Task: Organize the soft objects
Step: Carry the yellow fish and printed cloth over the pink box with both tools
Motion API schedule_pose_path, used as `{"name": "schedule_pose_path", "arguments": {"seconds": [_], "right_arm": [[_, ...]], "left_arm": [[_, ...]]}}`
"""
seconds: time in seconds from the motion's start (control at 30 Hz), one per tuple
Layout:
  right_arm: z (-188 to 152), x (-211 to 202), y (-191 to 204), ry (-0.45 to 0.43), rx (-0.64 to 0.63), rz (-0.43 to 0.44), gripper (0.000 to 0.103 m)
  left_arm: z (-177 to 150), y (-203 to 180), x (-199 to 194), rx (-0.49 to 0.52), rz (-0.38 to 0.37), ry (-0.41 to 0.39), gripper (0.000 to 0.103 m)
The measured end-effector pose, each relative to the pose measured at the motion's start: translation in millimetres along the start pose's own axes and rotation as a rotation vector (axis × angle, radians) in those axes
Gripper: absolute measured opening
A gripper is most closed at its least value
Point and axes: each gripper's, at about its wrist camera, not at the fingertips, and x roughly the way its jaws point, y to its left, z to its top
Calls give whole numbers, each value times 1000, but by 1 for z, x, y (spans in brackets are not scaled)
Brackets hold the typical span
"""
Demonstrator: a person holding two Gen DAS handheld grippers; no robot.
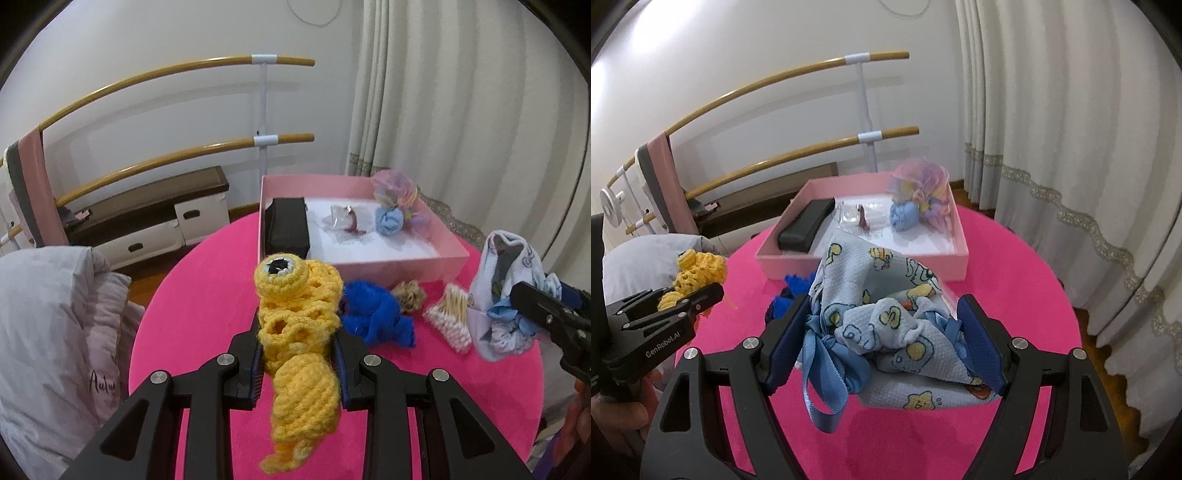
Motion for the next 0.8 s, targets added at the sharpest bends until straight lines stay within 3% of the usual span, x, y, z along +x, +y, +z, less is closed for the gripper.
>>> {"name": "schedule_pose_path", "arguments": {"seconds": [0.4,0.8], "right_arm": [[78,5,-4,-88,-17,31,77],[130,52,-8,-48,-12,65,78]], "left_arm": [[64,0,6,2,-8,-85,28],[124,-24,54,31,-15,-95,28]]}}
